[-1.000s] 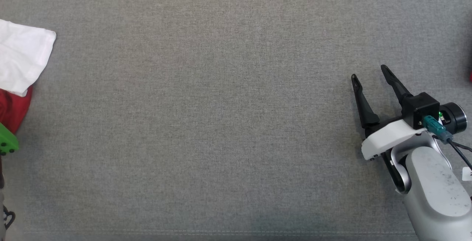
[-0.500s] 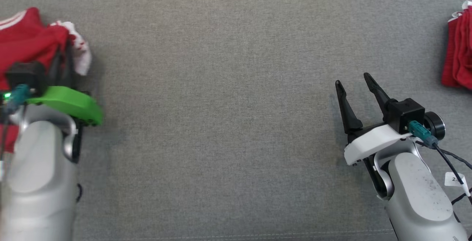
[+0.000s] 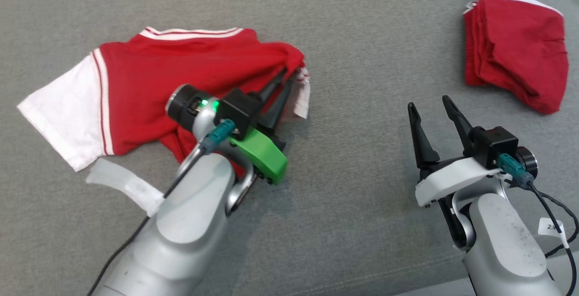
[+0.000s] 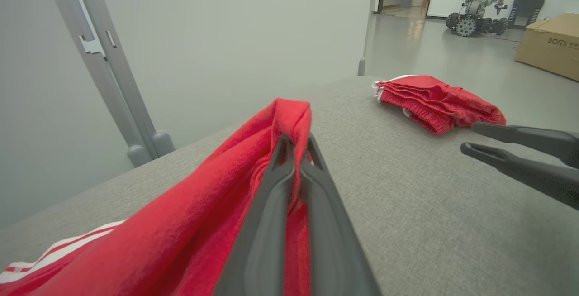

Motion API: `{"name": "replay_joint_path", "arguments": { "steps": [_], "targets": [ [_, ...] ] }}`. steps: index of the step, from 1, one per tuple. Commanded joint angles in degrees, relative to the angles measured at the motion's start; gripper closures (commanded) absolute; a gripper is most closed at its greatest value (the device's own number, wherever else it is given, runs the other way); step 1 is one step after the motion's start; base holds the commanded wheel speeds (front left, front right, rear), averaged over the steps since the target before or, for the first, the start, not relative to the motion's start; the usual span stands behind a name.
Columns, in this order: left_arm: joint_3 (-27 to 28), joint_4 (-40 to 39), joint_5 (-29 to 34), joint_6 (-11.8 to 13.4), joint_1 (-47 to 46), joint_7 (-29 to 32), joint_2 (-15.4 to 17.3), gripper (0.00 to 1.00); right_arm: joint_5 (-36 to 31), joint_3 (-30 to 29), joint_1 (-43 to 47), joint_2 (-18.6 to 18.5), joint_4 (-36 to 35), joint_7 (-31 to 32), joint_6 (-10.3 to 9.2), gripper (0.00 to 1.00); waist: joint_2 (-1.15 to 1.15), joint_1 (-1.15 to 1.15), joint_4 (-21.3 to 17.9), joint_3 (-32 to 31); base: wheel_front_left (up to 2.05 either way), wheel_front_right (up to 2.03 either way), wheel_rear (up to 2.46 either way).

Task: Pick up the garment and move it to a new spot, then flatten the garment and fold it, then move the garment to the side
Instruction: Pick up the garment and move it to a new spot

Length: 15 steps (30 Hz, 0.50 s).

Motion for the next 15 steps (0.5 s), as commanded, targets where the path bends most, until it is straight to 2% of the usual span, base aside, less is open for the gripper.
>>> {"name": "replay_joint_path", "arguments": {
  "steps": [1, 5, 8, 9, 10, 15],
  "targets": [
    [-2.8, 0.0, -1.2, -0.2, 0.3, -0.2, -0.3, 1.0, 0.6, 0.0, 0.6, 0.3, -0.1, 0.0, -0.1, 0.0, 0.0, 0.0, -4.9, -1.1, 0.0, 0.0, 0.0],
    [-10.2, -0.9, -3.4, -0.2, 1.4, -0.2, -0.8, 1.0, 0.6, -0.4, 1.2, 0.7, -0.1, 0.0, -0.11, 0.0, 0.0, 0.0, -7.2, -1.6, 0.0, 0.0, 0.0],
    [-10.8, -0.4, -4.5, -0.1, 2.9, -0.2, -0.6, 0.97, 0.5, -0.8, 1.5, 0.9, 0.0, 0.0, -0.11, 0.0, 0.0, 0.0, -7.6, -2.2, 0.0, 0.0, 0.0],
    [-10.3, -0.3, -4.5, -0.1, 3.5, -0.2, -0.6, 0.58, 0.4, -0.9, 1.6, 1.0, 0.1, 0.0, -0.11, 0.0, 0.0, 0.0, -7.6, -2.4, 0.0, 0.0, 0.0],
    [-10.0, -0.1, -4.1, -0.1, 4.2, -0.2, -0.7, 0.0, 0.2, -1.1, 1.7, 1.1, 0.1, 0.0, -0.11, 0.0, 0.0, 0.0, -7.6, -2.8, 0.0, 0.0, 0.0],
    [-4.6, -0.2, -2.0, 0.0, 8.4, -0.2, 0.0, 0.0, 0.1, -1.7, 2.5, 1.2, 0.0, 0.0, -0.11, 0.0, 0.0, 0.0, -6.1, -4.5, 0.0, 0.0, 0.0]
  ]
}}
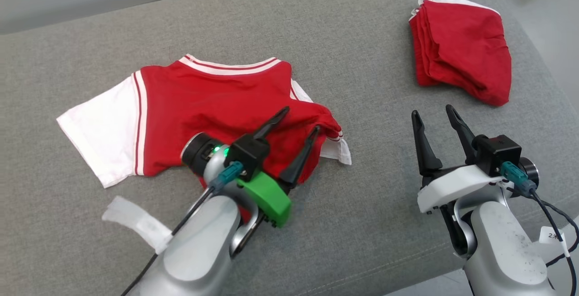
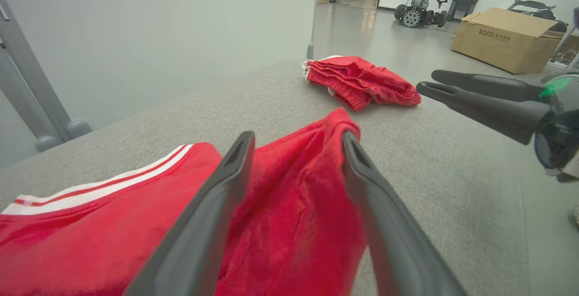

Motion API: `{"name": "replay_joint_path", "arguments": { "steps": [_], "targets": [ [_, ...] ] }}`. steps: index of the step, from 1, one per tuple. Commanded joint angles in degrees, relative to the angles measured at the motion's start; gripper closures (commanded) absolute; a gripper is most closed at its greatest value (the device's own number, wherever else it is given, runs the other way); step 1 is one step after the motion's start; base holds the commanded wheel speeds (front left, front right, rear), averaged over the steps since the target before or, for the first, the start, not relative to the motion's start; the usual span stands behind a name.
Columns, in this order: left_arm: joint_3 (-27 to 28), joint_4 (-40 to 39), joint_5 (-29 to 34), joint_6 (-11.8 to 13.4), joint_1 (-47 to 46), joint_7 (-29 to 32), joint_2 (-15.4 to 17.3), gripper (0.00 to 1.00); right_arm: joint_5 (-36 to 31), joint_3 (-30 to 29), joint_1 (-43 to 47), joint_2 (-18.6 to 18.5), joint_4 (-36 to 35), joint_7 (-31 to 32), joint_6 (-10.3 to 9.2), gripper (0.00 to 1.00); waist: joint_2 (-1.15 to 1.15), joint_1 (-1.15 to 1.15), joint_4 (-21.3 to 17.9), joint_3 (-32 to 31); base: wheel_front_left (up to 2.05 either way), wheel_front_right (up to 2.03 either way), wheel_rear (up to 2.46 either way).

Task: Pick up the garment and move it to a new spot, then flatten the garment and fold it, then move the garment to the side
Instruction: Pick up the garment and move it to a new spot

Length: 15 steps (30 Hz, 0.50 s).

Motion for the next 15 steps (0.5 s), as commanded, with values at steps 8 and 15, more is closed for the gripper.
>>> {"name": "replay_joint_path", "arguments": {
  "steps": [8, 15],
  "targets": [
    [15.4, -4.0, 3.7, 2.3, 10.8, -0.2, 2.3, 0.0, 0.0, 0.2, 2.3, 0.3, 0.0, 0.0, -0.1, 0.0, 0.0, 0.0, 4.9, -5.0, 0.0, 0.0, 0.0],
    [25.3, -6.8, 5.8, 3.7, 17.4, -0.2, 2.4, 0.0, 0.1, 0.7, 3.5, 0.5, 0.2, 0.0, -0.11, 0.0, 0.0, 0.0, 7.1, -7.8, 0.0, 0.0, 0.0]
  ]
}}
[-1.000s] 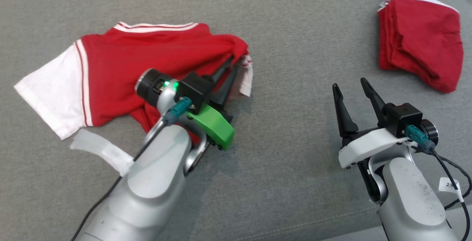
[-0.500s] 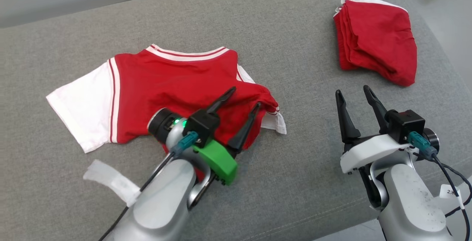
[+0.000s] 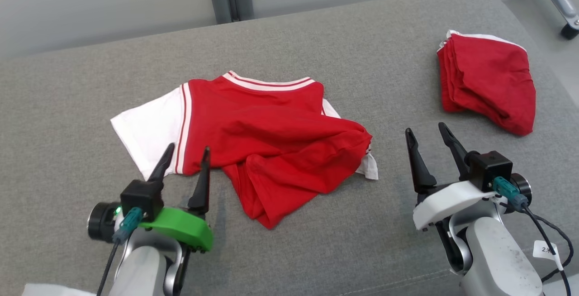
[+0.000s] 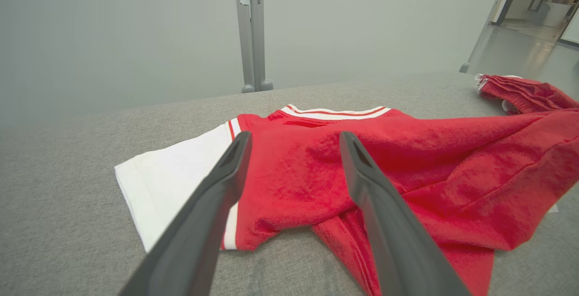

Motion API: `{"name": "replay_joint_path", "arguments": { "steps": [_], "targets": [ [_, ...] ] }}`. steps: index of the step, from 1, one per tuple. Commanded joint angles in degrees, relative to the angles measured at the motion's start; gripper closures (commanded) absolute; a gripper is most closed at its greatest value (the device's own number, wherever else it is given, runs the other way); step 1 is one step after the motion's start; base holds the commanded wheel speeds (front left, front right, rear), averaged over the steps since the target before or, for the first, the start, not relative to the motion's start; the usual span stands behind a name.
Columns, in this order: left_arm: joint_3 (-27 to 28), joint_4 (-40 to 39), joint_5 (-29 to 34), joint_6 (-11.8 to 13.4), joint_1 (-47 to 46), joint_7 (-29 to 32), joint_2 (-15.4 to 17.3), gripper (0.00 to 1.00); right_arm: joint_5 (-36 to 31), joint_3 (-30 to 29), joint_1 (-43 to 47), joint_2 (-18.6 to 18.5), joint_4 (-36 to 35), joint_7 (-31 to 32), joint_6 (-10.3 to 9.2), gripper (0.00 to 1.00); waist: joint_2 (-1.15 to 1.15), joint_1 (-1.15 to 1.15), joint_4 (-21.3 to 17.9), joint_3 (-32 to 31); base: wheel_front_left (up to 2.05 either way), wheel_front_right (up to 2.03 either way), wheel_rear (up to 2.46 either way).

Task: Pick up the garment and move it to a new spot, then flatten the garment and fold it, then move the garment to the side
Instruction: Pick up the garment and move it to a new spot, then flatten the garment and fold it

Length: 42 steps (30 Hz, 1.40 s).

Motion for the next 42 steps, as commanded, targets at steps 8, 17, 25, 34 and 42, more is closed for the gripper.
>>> {"name": "replay_joint_path", "arguments": {
  "steps": [8, 17, 25, 34, 42],
  "targets": [
    [10.2, -2.8, 2.1, 1.1, 9.1, -0.2, -1.3, 0.0, 0.3, 0.6, 2.2, 0.1, 0.8, 0.0, -0.11, 0.0, 0.0, 0.0, 2.7, -4.3, 0.0, 0.0, 0.0],
    [15.9, -4.9, 4.4, 0.7, 15.0, -0.2, -2.1, 0.0, 0.7, 0.9, 3.4, 0.2, 1.3, 0.0, -0.1, 0.0, 0.0, 0.0, 3.8, -5.2, 0.0, 0.0, 0.0],
    [15.8, -5.5, 4.1, 0.2, 16.0, -0.2, -2.3, 0.0, 0.3, 1.4, 3.8, 0.3, 1.5, 0.0, -0.1, 0.0, 0.0, 0.0, 4.9, -5.2, 0.0, 0.0, 0.0],
    [11.9, -5.7, 2.7, 0.2, 13.1, -0.2, -2.2, 0.0, 0.8, 7.9, -0.4, -0.3, 0.4, 0.0, -0.1, 0.0, 0.0, 0.0, 9.7, -2.4, 0.0, 0.0, 0.0],
    [5.2, -5.5, 0.0, 0.1, 10.4, -0.2, -2.2, 0.0, 1.7, 16.8, -10.8, -2.1, 9.2, 0.0, -0.11, 0.0, 0.0, 0.0, 19.3, 1.7, 0.0, 0.0, 0.0]
  ]
}}
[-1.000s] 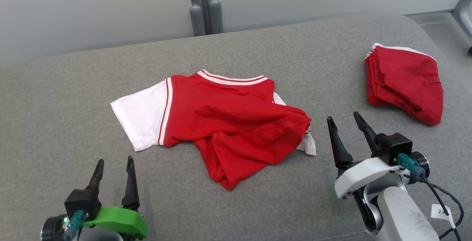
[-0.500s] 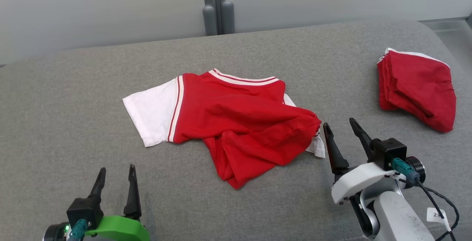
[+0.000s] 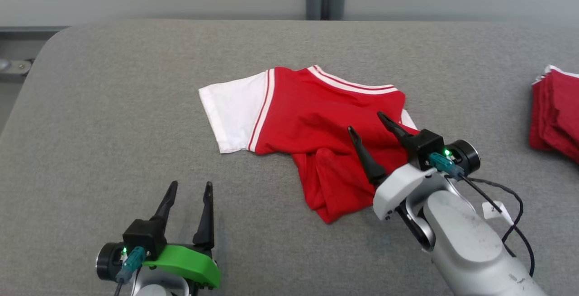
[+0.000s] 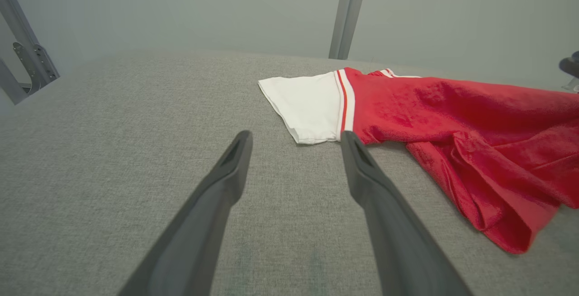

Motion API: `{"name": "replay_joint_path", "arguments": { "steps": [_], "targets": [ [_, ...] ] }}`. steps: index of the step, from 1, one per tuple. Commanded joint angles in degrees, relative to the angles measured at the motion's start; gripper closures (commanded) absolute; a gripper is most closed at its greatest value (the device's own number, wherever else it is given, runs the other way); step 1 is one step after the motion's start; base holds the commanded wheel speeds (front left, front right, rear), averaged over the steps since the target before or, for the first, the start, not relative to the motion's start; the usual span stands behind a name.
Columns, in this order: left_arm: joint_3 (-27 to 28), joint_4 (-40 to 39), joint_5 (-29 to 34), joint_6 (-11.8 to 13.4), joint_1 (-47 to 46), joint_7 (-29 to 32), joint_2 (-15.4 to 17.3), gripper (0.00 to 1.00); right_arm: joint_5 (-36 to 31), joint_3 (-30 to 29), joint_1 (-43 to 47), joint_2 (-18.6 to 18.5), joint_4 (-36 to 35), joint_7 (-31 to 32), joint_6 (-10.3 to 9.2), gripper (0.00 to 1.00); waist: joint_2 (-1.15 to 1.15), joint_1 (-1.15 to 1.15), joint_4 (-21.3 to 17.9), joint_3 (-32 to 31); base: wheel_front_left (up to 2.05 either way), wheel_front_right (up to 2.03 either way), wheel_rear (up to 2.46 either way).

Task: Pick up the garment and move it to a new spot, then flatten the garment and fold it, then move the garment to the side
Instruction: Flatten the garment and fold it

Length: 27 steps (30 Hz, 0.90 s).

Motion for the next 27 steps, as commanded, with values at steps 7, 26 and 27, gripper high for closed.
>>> {"name": "replay_joint_path", "arguments": {
  "steps": [7, 26, 27],
  "targets": [
    [-4.8, -0.6, -3.3, 1.3, -1.8, -0.2, 0.1, 0.0, 1.4, 6.6, -9.6, -1.7, 12.6, 1.5, -0.12, 0.0, 0.0, 0.0, 14.3, 5.3, 0.0, 0.0, 0.0],
    [-9.8, -3.1, -6.8, 2.5, -3.6, -0.2, 0.1, 0.0, 0.4, 8.9, -27.5, -5.4, 30.8, 2.4, -0.11, 1.0, 0.0, 0.0, 22.5, 10.7, 0.0, 0.0, 0.0],
    [-10.3, -3.2, -7.0, 2.5, -3.9, -0.2, 0.1, 0.0, 0.1, 7.8, -29.0, -6.1, 30.8, 1.7, -0.11, 1.0, 0.0, 0.0, 22.9, 11.0, 0.0, 0.0, 0.0]
  ]
}}
